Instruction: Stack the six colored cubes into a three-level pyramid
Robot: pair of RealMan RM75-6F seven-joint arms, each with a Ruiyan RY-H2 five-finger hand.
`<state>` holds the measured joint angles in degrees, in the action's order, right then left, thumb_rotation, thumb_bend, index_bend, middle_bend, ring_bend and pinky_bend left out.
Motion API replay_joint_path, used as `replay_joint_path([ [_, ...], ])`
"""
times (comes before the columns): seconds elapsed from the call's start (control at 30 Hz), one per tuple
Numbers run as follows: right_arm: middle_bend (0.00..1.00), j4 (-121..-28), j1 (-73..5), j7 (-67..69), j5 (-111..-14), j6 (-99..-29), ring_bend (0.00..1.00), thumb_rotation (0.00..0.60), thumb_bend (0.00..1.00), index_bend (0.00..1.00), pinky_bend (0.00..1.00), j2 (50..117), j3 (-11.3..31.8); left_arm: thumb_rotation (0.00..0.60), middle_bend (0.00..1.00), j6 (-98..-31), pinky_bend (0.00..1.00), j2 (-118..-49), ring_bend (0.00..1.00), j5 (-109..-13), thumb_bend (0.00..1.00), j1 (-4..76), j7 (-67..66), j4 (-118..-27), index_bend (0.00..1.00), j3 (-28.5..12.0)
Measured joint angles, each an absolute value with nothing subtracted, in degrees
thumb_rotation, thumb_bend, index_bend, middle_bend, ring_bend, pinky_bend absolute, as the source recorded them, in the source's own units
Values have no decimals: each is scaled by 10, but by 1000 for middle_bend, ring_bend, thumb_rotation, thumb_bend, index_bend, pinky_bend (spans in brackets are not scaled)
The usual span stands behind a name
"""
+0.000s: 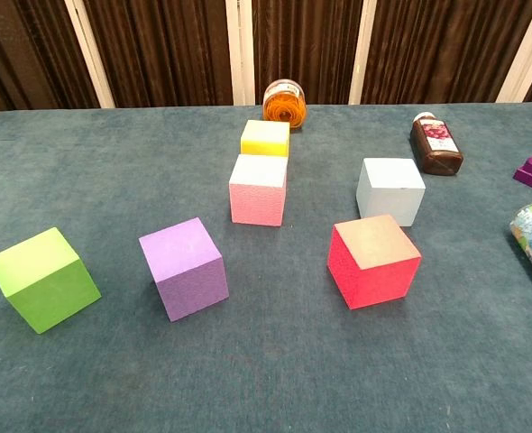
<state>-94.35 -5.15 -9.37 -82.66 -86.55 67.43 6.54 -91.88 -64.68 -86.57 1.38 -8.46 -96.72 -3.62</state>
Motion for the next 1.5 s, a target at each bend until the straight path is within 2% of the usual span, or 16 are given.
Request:
replay_joint_path([
  [0.67, 32, -952, -59, -70, -819, -835, 0, 600, 285, 11, 0, 671, 60, 600, 0, -917, 14, -647, 0, -863, 378, 13, -85, -972, 48, -37],
  [0.9, 32, -960, -70, -24, -830, -819, 0, 600, 283, 26, 0, 669, 60, 600, 0, -919, 14, -647, 0, -862, 378, 11, -88, -974, 48, -36],
  [1.23, 32, -1015, -132, -38, -792, -717, 0, 600, 283, 49, 0, 633, 86, 600, 0, -911, 14, -652, 0, -854, 378, 15, -97, -974, 47, -40],
  [1.5, 32, -1072, -216, -83, -663, -596, 0, 600, 282, 51, 0, 603, 128, 600, 0, -910, 14, -654, 0, -848, 378, 16, -100, -974, 47, -43],
])
